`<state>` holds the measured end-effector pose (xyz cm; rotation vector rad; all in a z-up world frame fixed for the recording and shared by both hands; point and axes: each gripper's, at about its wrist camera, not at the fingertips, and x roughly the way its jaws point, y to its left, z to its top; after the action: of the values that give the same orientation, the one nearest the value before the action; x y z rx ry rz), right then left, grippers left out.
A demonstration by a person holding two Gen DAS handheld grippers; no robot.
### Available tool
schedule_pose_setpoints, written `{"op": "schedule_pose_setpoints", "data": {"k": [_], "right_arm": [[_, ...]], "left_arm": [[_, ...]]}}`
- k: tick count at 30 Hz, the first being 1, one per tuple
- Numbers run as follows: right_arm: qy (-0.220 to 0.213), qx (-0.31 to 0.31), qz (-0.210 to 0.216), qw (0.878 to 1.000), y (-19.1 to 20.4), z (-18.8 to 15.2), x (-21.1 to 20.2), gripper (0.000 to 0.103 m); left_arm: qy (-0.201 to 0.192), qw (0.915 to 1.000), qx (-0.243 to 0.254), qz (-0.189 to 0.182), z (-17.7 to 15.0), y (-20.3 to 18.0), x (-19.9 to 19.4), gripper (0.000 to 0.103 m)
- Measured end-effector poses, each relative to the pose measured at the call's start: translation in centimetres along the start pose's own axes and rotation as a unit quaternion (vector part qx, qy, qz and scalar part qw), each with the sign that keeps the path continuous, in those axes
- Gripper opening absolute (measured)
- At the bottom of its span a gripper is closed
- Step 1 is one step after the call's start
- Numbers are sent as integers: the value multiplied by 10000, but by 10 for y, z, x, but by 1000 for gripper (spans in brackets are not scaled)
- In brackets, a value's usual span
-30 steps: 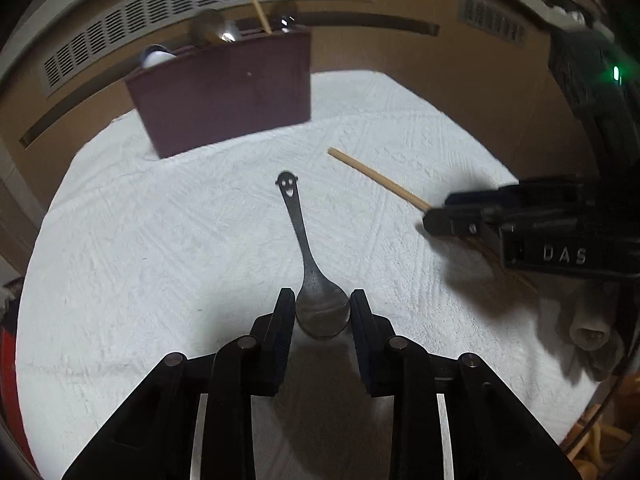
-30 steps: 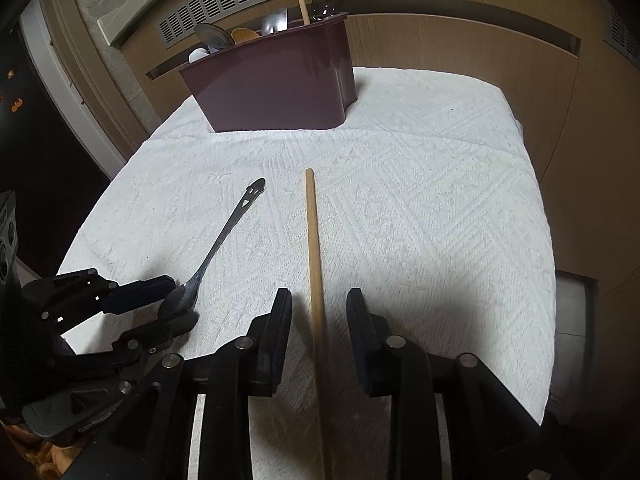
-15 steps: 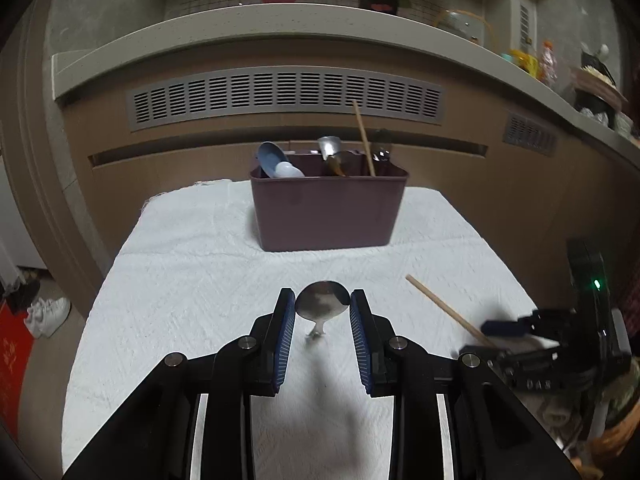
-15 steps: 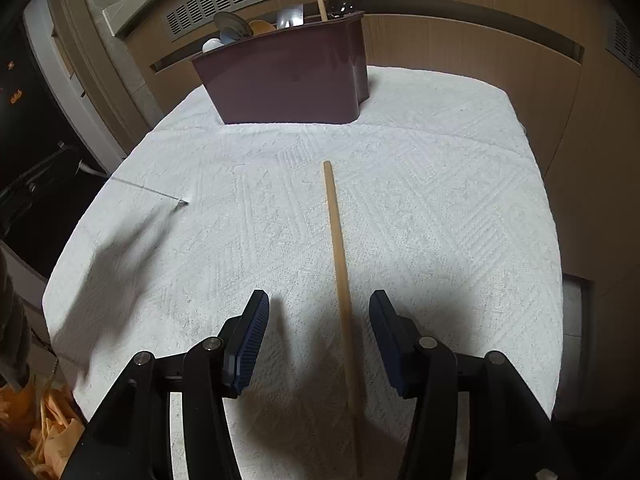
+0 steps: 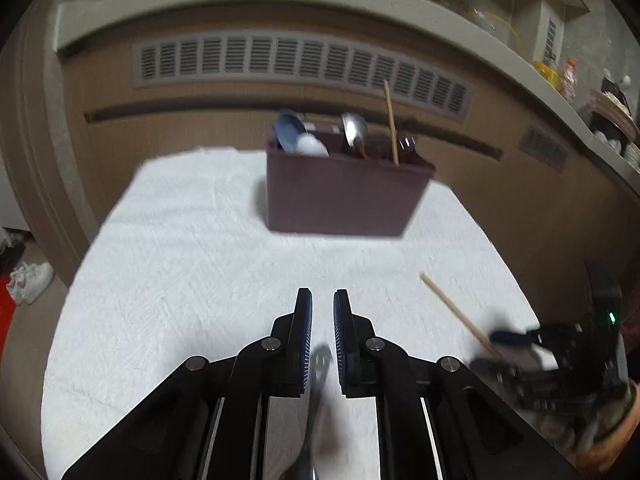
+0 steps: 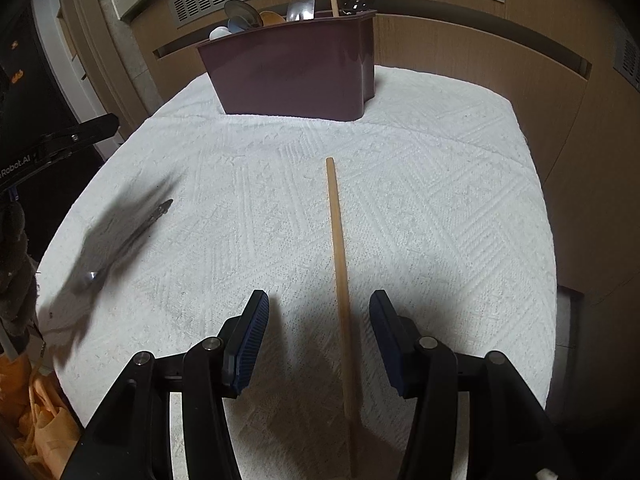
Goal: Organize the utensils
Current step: 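Lift the dark metal spoon with the left tool and the wooden stick with the right tool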
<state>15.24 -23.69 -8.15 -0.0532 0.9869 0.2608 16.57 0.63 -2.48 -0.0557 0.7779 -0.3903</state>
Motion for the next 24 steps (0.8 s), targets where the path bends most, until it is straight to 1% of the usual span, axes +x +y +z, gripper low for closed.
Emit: {"op": "schedule_pose_setpoints", "data": {"k": [1, 2, 4, 5, 7, 9, 11, 13, 14, 18, 20, 21, 24], "right_arm": [[15, -52, -27, 10000, 1, 0, 0, 50], [29, -105, -52, 9999, 2, -1, 0, 50], [34, -167, -84, 9998, 4, -2, 0, 51], [32, -177, -82, 9998, 4, -2, 0, 53], [15, -180, -55, 9998, 6, -2, 2, 58], [-15, -204, -79, 9998, 10, -2, 3, 64], [-31, -250, -135, 9996, 15, -3, 5, 67], [-32, -297, -201, 9994, 18, -3, 5, 68], [-26, -318, -225, 9992, 19, -3, 6, 68], [-2, -300, -224, 9993, 19, -5, 4, 68], [-16, -298, -243, 9993, 20, -7, 3, 68], [-22, -296, -250, 9992, 20, -7, 2, 70], [-27, -313, -237, 9992, 21, -9, 2, 73]], "left_arm": [[205, 9997, 108, -109, -5, 1, -2, 15], [387, 9986, 327, -151, -15, 1, -6, 16], [559, 9955, 764, -38, -35, -4, -16, 25], [632, 9939, 900, 9, -45, -6, -20, 27], [838, 9918, 969, 13, -69, -9, -24, 30], [946, 9920, 833, 71, -90, -9, -23, 31], [897, 9933, 669, 277, -105, -6, -19, 32], [914, 9934, 538, 446, -113, -3, -10, 32], [725, 9949, 516, 472, -114, -3, -11, 34], [574, 9956, 438, 590, -111, -3, -3, 35], [537, 9951, 509, 655, -111, -6, -1, 33], [519, 9952, 528, 642, -112, -7, -2, 29], [476, 9957, 466, 647, -111, -4, -8, 29]]}}
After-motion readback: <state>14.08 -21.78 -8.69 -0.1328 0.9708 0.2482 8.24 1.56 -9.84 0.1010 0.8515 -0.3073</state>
